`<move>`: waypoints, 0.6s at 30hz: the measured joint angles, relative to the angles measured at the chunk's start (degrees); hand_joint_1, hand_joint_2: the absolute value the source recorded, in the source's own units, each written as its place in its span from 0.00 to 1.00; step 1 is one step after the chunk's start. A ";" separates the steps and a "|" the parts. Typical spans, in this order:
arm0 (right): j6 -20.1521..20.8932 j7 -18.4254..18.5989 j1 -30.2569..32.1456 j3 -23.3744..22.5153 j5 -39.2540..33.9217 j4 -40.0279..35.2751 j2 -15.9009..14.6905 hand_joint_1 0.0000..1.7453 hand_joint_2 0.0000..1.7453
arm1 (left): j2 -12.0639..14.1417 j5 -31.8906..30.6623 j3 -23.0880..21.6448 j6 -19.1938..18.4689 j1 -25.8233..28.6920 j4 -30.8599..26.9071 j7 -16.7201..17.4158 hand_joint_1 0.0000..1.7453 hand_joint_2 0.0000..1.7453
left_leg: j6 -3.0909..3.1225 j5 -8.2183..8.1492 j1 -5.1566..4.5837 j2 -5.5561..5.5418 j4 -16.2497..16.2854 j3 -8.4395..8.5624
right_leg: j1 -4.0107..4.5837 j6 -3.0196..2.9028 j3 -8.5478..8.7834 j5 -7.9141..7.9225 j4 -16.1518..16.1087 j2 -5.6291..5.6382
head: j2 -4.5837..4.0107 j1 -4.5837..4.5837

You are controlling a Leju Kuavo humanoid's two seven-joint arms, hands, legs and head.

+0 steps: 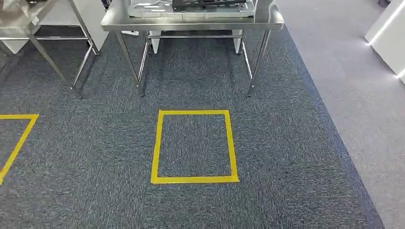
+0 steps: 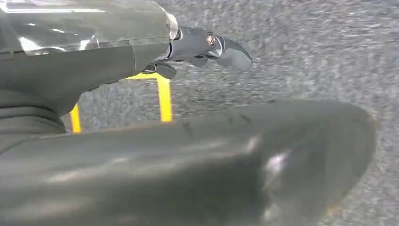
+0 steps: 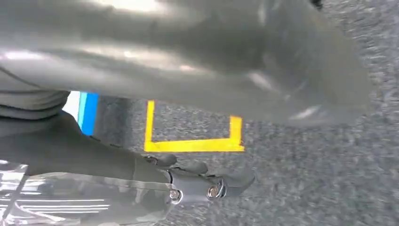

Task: Take the parts from the cabinet and place them on the table.

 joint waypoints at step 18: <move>0.50 -0.02 0.06 -0.26 -0.15 0.00 -0.11 0.00 0.00 | 0.11 1.18 -0.13 0.72 -0.03 0.00 0.61 0.00 0.00 | 2.46 6.14 -0.09 0.24 -19.19 8.22 | -0.88 3.50 -0.42 -3.59 7.16 0.76 | 0.00 0.02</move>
